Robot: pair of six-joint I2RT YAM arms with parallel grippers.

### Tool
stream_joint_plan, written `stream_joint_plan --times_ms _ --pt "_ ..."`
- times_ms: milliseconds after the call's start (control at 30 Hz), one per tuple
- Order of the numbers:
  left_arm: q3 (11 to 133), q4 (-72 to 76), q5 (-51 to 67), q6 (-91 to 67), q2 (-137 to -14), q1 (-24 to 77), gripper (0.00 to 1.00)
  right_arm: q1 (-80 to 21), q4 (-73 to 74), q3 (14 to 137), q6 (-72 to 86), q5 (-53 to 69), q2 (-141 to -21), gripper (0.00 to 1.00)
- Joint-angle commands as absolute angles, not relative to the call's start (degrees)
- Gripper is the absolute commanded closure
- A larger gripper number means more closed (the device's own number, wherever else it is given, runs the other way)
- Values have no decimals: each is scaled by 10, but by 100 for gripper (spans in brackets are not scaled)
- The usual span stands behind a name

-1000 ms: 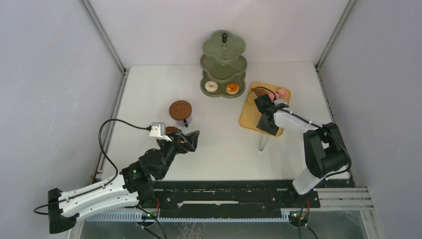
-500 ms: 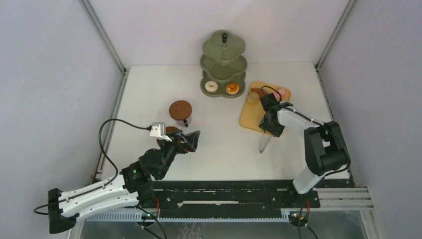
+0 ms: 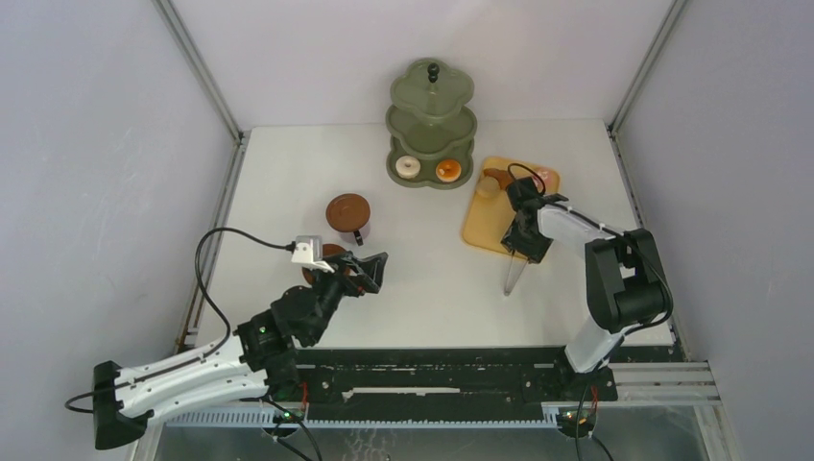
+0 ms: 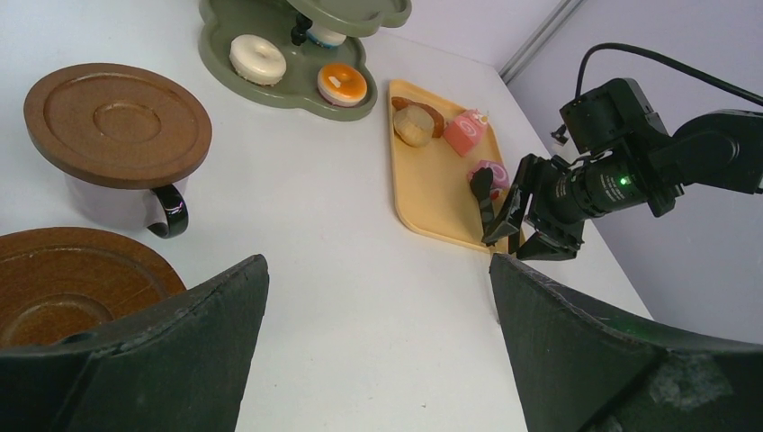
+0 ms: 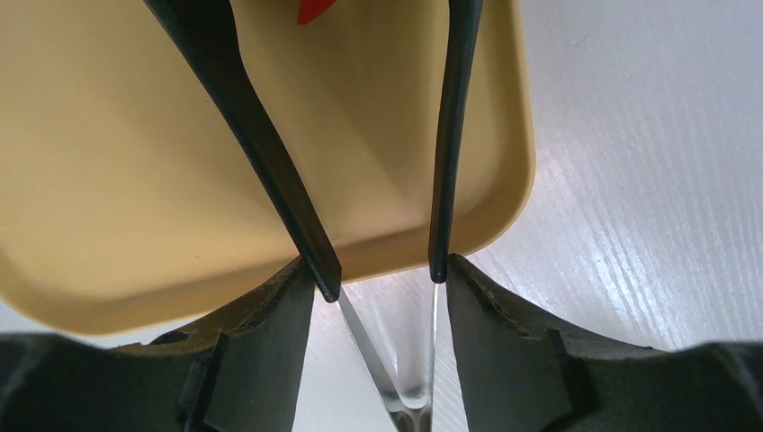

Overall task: Serve the afternoon tea
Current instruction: Pick up the desert from the tray.

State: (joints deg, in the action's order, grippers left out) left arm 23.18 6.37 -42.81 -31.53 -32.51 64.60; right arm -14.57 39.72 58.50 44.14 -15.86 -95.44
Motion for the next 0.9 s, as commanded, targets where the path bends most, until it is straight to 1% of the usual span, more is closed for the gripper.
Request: stream_joint_plan --times_ms 0,300,467,633,833,867 --pt "223 94 -424 -312 -332 648 3 -129 372 604 428 -156 -986 37" --pt "227 93 -425 -310 -339 647 3 -118 377 641 408 -140 -1012 38" --pt "229 97 -422 -313 -351 648 3 -103 369 645 394 -104 -1021 49" --pt "229 99 -418 -318 -355 647 3 -102 368 643 388 -88 -1022 57" --pt "229 91 -417 -324 -345 647 3 -114 369 634 388 -84 -999 59" --pt "229 89 -417 -325 -343 648 3 -118 369 630 389 -83 -993 61"
